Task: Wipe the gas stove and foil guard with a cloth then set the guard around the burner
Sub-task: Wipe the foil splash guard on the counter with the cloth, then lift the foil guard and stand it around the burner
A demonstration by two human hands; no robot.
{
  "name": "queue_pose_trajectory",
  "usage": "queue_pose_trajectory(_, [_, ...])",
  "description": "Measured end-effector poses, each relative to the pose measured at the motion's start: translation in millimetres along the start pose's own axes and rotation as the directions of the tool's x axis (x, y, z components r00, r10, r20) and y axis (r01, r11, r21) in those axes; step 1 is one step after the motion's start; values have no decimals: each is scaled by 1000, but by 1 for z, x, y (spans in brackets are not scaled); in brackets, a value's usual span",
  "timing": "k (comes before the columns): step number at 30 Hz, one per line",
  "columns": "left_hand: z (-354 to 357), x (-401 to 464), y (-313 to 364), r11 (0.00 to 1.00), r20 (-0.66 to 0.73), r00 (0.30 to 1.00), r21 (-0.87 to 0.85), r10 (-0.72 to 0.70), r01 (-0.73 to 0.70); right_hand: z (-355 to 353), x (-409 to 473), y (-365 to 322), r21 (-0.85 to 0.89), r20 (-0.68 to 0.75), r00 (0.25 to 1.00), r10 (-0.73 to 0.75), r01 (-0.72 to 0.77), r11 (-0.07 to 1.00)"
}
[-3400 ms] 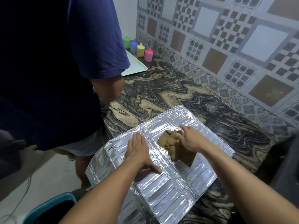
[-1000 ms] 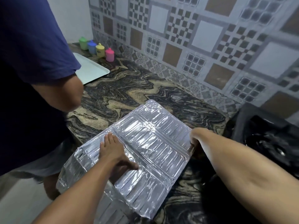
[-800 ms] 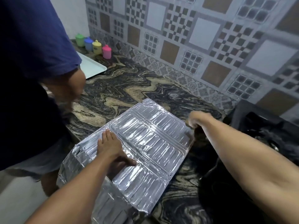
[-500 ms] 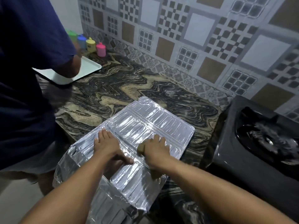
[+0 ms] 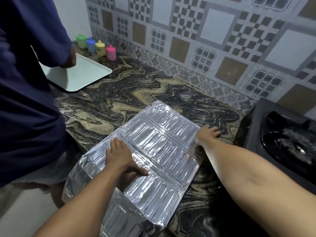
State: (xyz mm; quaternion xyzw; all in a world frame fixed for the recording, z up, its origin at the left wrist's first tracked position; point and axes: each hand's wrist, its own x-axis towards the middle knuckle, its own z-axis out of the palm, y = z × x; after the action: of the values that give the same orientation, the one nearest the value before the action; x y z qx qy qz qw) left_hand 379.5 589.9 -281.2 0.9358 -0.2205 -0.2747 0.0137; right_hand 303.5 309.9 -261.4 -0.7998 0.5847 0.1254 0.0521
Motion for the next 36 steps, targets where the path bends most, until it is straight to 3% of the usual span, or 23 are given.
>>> queue_pose_trajectory(5, [0, 0, -1, 1000, -47, 999, 10, 16, -16, -20, -4, -10, -91, -15, 999, -37, 35, 995])
queue_pose_trajectory(12, [-5, 5, -7, 999, -131, 991, -44, 13, -19, -29, -95, 10, -42, 113, 906, -407, 414, 909])
queue_pose_trajectory(16, [-16, 11, -21, 971, -285, 956, -239, -61, -10, -12, -136, 42, -43, 197, 946, -257, 270, 962])
queue_pose_trajectory(18, [-17, 10, -28, 974, -344, 930, -220, -130, 55, 2, -143, 53, -100, 212, 950, -227, 252, 962])
queue_pose_trajectory(21, [-19, 8, -33, 957, -324, 914, -232, -244, 173, 14, -149, 66, -186, 192, 945, -264, 299, 936])
queue_pose_trajectory(24, [-24, 5, -39, 963, -339, 905, -175, -256, 207, 17, -153, 68, -279, 189, 921, -340, 383, 881])
queue_pose_trajectory(29, [-33, 1, -48, 961, -324, 909, -178, -261, 213, 20, -163, 72, -346, 10, 898, -439, 415, 842])
queue_pose_trajectory(32, [-34, 3, -57, 905, -261, 909, -364, -326, 220, 22, -167, 78, -311, 26, 874, -485, 468, 827])
queue_pose_trajectory(36, [-56, -2, -68, 812, -233, 922, -570, -309, 128, 17, -166, 79, -245, 77, 862, -502, 504, 828])
